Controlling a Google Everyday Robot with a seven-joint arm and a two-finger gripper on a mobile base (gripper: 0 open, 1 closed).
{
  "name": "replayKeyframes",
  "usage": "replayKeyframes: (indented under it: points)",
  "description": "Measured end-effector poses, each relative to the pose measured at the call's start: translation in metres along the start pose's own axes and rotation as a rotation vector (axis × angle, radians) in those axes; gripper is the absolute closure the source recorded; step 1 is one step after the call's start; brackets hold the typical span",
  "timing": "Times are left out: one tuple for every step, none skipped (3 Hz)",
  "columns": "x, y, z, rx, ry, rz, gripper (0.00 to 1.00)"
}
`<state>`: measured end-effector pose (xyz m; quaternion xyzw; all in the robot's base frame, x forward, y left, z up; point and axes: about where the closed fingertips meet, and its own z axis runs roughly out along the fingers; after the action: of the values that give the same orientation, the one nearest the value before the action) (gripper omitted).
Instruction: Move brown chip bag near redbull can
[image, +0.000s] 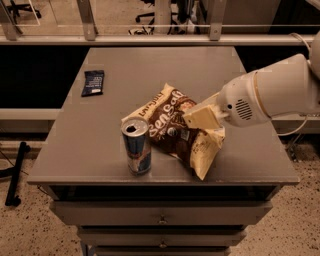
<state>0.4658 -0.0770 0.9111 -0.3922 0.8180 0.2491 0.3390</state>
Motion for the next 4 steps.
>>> replayKeyframes:
  points:
    - [0.002, -0.002, -0.001, 0.003, 0.010, 0.012, 0.35]
    - [0.007, -0.012, -0.011, 0.030, 0.013, 0.020, 0.12]
    - [0.015, -0.034, -0.031, 0.079, -0.004, 0.023, 0.00]
    - [0.034, -0.077, -0.065, 0.116, -0.068, 0.015, 0.00]
